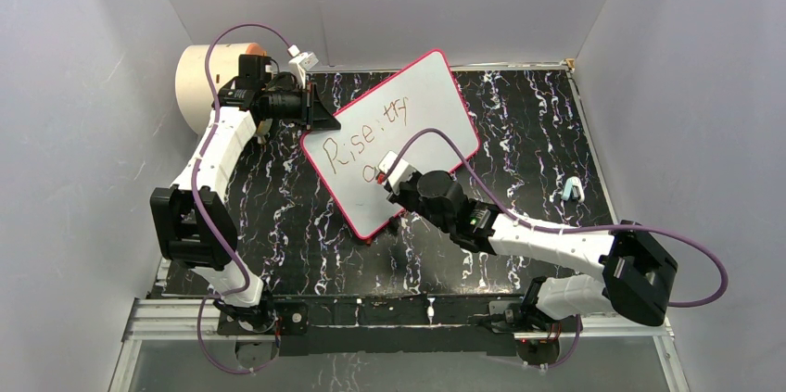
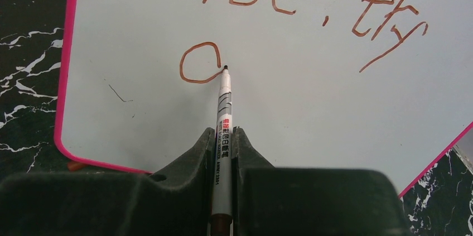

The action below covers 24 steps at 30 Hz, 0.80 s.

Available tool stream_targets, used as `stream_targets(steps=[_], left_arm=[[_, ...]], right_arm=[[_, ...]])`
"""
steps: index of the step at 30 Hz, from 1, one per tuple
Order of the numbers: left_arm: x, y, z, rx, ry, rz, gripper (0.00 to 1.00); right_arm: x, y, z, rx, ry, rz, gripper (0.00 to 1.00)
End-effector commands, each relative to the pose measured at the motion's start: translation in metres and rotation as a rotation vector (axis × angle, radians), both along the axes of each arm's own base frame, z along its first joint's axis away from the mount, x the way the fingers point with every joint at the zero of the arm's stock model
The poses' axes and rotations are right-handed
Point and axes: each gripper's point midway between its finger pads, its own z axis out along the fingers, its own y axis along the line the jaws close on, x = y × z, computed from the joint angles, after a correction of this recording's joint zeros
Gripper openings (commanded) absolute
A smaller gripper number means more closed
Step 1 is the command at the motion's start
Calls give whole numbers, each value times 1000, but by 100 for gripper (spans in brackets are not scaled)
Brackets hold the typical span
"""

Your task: Write a sentence on the whiteboard

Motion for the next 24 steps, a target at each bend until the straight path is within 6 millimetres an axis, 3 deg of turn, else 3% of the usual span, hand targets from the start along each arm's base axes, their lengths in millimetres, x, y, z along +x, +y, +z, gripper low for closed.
stream_targets(steps=[1, 24], left_arm=[[-18, 3, -31, 72, 92, -9, 0], [-17, 4, -29, 66, 88, -4, 0]], right_arm=[[9, 12, 36, 102, -57, -6, 0], [-2, 4, 14, 37, 24, 4, 0]])
